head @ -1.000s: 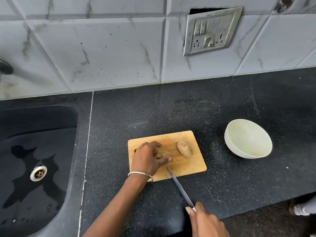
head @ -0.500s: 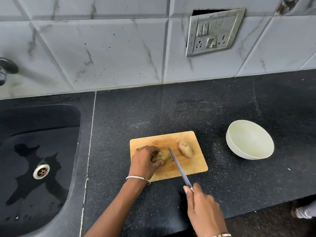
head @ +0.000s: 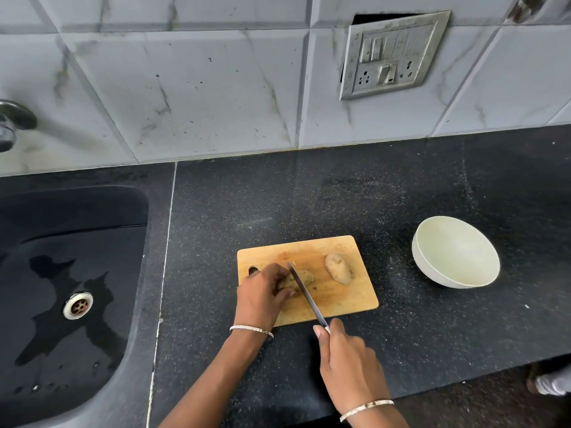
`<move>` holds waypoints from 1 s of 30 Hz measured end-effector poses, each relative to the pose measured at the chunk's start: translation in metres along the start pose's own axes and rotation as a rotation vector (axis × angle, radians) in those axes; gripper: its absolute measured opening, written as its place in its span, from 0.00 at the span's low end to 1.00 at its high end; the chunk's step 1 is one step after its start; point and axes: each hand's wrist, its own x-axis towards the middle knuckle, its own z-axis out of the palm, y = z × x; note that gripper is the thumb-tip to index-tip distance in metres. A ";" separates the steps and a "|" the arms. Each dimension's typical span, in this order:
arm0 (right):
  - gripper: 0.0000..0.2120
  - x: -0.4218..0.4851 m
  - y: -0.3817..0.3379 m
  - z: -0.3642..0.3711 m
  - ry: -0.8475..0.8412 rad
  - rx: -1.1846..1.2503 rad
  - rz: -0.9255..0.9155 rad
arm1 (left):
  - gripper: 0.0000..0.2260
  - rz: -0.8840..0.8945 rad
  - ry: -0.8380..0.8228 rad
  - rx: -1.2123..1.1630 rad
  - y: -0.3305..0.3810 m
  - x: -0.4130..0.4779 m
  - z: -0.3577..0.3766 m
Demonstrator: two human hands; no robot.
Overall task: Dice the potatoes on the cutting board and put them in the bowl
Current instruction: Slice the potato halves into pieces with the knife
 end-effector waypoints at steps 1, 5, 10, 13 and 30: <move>0.18 0.001 -0.001 -0.001 0.001 -0.028 0.000 | 0.13 0.001 0.001 0.007 0.000 0.000 0.000; 0.19 0.005 -0.008 0.002 -0.026 -0.081 0.012 | 0.11 -0.008 0.013 0.010 -0.001 0.000 0.000; 0.18 0.012 -0.018 0.006 -0.055 -0.103 0.040 | 0.11 -0.012 0.009 -0.012 -0.001 0.001 -0.001; 0.17 0.019 -0.023 0.006 -0.073 -0.090 0.046 | 0.11 -0.018 0.009 -0.013 -0.002 0.001 -0.001; 0.16 0.028 -0.028 0.016 -0.044 -0.102 0.060 | 0.10 -0.039 0.019 -0.047 0.001 0.000 -0.002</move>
